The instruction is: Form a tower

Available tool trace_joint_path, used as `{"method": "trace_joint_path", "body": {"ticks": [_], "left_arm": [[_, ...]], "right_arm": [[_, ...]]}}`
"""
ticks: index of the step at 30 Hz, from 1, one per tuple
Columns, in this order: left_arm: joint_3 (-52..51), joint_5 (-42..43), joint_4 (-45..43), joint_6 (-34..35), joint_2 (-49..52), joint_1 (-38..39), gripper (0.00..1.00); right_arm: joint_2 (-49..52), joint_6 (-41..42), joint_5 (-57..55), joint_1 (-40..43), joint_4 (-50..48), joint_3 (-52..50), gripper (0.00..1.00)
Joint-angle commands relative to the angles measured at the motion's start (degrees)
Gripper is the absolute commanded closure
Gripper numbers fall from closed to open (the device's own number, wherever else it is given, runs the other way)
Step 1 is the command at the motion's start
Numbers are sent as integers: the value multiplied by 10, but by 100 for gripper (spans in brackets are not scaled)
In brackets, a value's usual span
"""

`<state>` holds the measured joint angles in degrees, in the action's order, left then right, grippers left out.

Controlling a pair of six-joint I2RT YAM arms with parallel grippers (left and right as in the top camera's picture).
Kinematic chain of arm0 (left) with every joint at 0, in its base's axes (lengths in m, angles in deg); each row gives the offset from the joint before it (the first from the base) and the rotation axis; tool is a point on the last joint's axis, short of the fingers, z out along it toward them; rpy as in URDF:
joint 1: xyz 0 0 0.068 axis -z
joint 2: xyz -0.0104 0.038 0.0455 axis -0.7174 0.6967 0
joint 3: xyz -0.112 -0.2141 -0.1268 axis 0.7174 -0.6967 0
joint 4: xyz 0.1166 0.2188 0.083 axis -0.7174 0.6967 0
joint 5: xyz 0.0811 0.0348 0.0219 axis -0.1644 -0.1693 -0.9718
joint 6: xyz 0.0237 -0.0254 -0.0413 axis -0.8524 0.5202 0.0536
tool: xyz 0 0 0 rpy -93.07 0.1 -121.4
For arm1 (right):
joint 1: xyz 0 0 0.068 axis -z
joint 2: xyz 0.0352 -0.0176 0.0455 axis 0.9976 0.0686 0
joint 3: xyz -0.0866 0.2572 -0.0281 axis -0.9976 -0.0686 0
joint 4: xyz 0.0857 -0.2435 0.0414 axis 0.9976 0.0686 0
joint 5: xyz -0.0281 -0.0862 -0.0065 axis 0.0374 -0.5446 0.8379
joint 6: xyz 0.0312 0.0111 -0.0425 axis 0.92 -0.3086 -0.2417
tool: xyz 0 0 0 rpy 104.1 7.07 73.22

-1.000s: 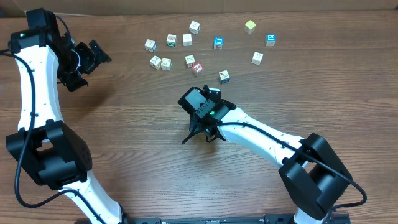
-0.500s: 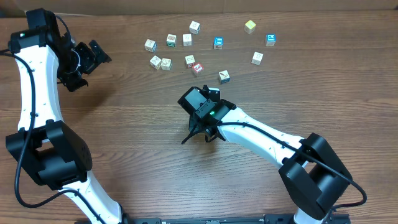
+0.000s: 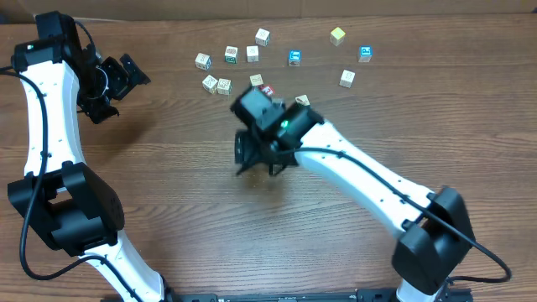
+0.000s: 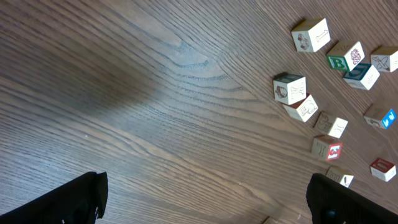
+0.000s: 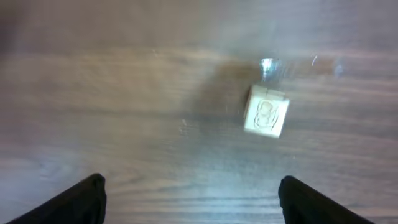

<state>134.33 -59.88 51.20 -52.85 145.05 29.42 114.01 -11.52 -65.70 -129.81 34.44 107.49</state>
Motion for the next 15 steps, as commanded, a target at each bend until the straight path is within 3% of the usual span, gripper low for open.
{"method": "trace_joint_path", "body": {"ticks": [1, 15], "left_arm": [[8, 4, -1, -10, -2, 4, 0], [8, 4, -1, -10, -2, 4, 0]], "right_arm": [[-4, 30, -28, 29, 17, 19, 13], [136, 51, -31, 36, 18, 10, 16]]}}
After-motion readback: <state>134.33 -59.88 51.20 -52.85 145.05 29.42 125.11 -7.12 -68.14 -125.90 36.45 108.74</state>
